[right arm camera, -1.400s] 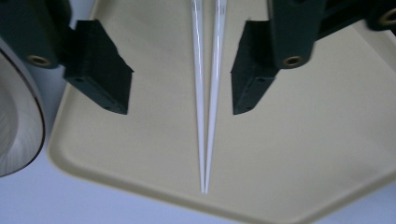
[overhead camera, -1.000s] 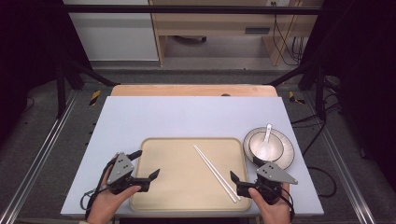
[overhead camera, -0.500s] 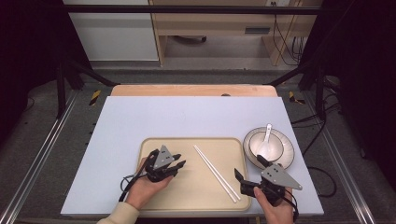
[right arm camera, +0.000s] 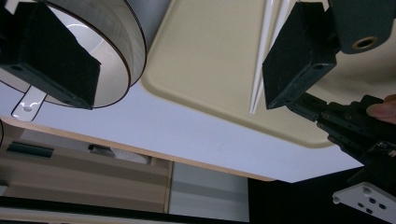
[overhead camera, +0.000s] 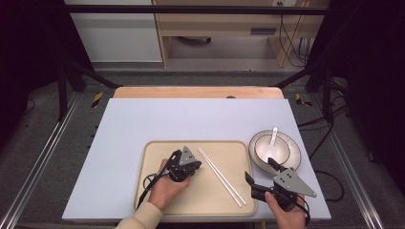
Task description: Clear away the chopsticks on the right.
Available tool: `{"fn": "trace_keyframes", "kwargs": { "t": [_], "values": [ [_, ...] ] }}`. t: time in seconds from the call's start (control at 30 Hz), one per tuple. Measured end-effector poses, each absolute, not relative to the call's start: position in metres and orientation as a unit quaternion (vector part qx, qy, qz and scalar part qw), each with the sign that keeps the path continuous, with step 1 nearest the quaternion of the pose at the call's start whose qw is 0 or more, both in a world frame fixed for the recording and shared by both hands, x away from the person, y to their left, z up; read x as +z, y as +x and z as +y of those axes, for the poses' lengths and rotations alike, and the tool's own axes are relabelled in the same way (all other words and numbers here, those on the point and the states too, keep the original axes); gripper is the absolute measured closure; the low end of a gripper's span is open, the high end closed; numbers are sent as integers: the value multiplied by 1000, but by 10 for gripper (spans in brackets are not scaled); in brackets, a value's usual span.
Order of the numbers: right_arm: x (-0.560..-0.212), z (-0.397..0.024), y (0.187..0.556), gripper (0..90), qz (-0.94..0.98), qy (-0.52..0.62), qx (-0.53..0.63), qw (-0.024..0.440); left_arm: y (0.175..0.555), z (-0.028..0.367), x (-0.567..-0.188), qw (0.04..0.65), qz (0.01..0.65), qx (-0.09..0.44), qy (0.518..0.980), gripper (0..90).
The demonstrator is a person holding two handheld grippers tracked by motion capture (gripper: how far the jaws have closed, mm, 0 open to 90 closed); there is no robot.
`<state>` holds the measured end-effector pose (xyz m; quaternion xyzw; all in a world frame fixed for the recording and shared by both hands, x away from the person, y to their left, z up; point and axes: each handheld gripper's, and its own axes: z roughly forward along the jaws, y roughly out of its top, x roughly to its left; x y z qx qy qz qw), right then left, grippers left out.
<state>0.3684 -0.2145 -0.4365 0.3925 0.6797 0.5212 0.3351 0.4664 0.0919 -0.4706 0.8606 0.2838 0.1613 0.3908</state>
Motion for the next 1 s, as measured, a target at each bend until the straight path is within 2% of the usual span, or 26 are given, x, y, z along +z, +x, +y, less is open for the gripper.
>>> {"fn": "trace_keyframes", "kwargs": {
  "t": [0.47, 0.83, 1.0],
  "values": [
    [-437, -216, 369, 123, 680, 395, 518, 337, 489, 89, -477, 367, 302, 158, 865, 897],
    [-437, -224, 366, 131, 674, 406, 514, 340, 512, 72, -473, 350, 273, 153, 883, 897],
    [-438, -226, 364, 134, 669, 415, 513, 342, 521, 60, -475, 364, 251, 143, 885, 895]
  ]
}}
